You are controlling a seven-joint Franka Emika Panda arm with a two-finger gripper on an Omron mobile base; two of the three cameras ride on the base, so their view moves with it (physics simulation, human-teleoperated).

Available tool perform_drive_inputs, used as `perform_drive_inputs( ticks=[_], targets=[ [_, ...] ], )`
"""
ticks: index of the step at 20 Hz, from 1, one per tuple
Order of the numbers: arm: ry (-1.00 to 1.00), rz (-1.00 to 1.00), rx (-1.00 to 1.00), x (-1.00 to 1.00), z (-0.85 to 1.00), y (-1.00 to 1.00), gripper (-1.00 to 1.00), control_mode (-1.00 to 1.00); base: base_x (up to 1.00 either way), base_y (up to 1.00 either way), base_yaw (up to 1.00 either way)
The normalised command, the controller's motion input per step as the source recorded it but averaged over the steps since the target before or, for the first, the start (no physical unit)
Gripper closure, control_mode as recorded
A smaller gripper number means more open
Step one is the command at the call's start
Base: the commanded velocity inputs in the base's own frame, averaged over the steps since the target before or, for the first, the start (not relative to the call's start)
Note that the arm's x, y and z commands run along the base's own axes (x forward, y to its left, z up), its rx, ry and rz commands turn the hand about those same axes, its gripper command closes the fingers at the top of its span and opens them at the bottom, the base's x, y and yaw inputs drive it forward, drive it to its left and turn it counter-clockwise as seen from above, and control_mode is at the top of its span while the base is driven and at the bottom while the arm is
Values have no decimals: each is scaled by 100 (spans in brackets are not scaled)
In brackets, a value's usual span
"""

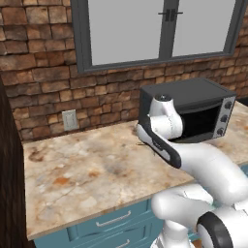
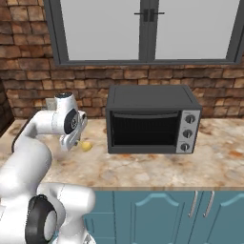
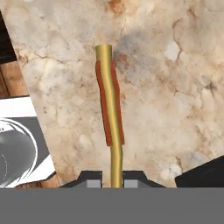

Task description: Organize the utensils by type. Pick up the wooden spoons from the counter and place them in the open cabinet. Then pick up the metallic utensils from the counter and place them in the open drawer.

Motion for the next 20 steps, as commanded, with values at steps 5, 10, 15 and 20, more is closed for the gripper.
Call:
perform_drive_inputs(
  ticks=[5, 10, 15, 20],
  targets=[
    [-28, -6, -9, -73, 69, -41, 100, -100, 0, 0, 0],
    [-15, 3, -11, -98, 61, -42, 100, -100, 0, 0, 0],
    [-13, 17, -11, -76, 62, -20, 100, -100, 0, 0, 0],
    [-7, 12, -9, -14, 38, -2, 100, -100, 0, 0, 0]
  ],
)
